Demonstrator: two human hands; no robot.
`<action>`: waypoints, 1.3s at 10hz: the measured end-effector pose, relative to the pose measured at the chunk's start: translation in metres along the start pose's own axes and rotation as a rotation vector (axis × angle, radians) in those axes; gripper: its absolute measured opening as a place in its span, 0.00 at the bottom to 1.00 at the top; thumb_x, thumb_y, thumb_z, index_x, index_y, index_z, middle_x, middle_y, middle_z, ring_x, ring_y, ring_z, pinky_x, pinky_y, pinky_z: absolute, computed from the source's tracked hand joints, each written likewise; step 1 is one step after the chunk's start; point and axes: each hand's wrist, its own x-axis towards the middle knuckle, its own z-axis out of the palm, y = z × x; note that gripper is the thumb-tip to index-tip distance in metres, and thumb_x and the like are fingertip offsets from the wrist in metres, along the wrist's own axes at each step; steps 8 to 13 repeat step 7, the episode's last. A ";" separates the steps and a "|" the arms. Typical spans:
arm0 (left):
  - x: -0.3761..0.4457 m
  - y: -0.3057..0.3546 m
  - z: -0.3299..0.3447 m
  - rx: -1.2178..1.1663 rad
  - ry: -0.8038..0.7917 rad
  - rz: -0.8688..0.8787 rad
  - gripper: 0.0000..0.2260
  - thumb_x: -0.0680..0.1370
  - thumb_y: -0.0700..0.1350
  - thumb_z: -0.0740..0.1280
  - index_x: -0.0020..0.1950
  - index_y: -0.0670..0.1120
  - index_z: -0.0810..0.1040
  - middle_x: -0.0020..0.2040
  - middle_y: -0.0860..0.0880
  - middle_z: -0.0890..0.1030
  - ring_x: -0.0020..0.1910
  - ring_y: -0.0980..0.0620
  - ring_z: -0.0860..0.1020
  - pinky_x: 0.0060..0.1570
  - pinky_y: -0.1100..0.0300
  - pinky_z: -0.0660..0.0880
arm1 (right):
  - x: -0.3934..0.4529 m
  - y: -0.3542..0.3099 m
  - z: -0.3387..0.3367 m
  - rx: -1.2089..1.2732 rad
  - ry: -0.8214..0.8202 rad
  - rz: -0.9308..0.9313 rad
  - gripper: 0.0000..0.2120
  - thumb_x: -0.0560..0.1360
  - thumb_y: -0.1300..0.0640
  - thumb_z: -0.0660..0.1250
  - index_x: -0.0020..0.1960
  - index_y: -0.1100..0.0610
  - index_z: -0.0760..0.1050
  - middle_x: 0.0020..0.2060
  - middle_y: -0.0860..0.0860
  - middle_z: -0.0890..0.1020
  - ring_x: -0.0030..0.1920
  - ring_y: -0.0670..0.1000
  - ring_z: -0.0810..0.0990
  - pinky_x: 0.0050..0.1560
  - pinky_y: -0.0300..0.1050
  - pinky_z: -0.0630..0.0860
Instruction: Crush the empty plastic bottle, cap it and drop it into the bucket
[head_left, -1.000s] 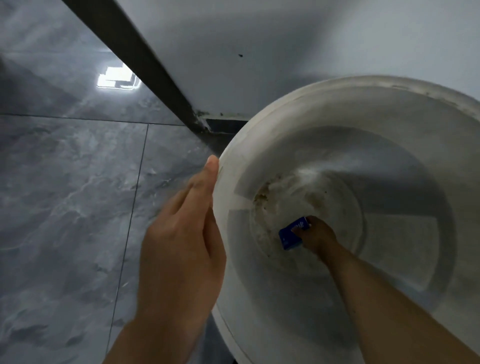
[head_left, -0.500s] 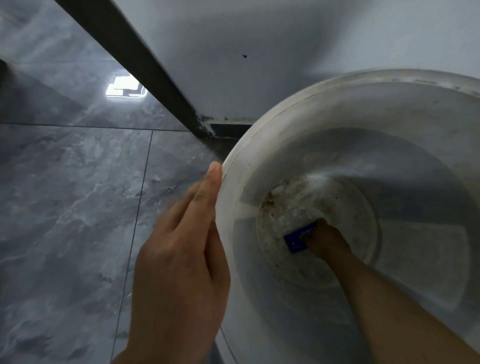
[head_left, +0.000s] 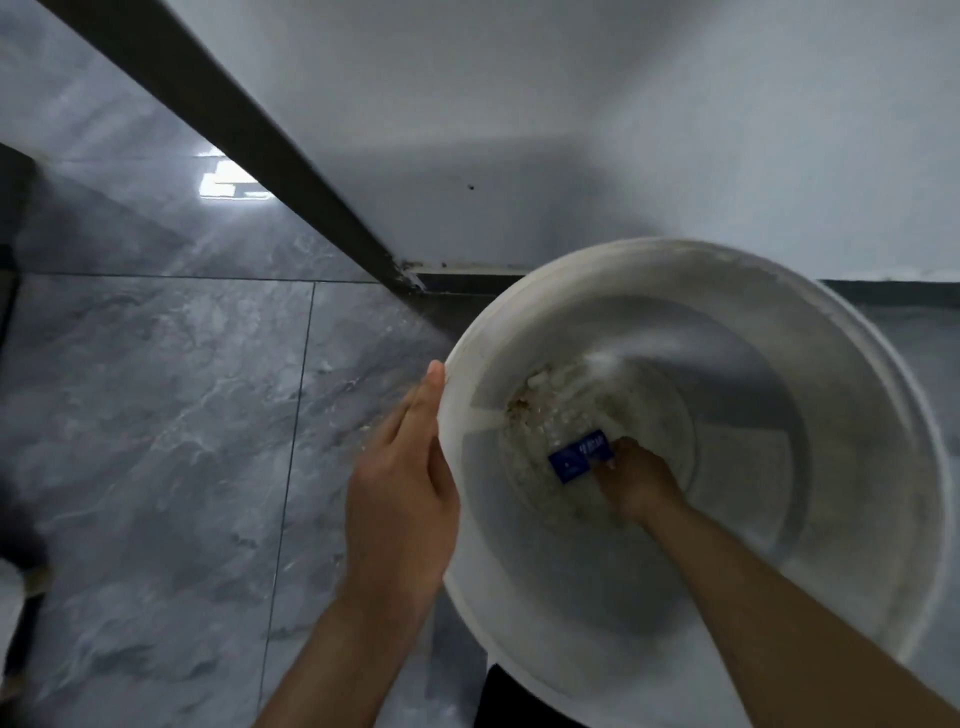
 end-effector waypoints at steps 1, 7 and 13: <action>0.001 0.011 -0.009 -0.063 -0.078 -0.081 0.19 0.78 0.39 0.58 0.66 0.54 0.69 0.47 0.58 0.78 0.42 0.61 0.75 0.40 0.83 0.68 | -0.042 -0.010 -0.018 0.030 0.030 -0.010 0.10 0.78 0.59 0.55 0.52 0.61 0.73 0.55 0.62 0.79 0.47 0.56 0.75 0.45 0.40 0.67; -0.033 0.095 -0.150 0.023 -0.409 -0.119 0.13 0.79 0.45 0.55 0.56 0.44 0.76 0.52 0.45 0.82 0.50 0.47 0.79 0.49 0.51 0.76 | -0.287 -0.074 -0.135 0.222 0.087 -0.102 0.13 0.78 0.61 0.56 0.53 0.67 0.75 0.49 0.66 0.81 0.50 0.64 0.79 0.56 0.59 0.77; -0.033 0.095 -0.150 0.023 -0.409 -0.119 0.13 0.79 0.45 0.55 0.56 0.44 0.76 0.52 0.45 0.82 0.50 0.47 0.79 0.49 0.51 0.76 | -0.287 -0.074 -0.135 0.222 0.087 -0.102 0.13 0.78 0.61 0.56 0.53 0.67 0.75 0.49 0.66 0.81 0.50 0.64 0.79 0.56 0.59 0.77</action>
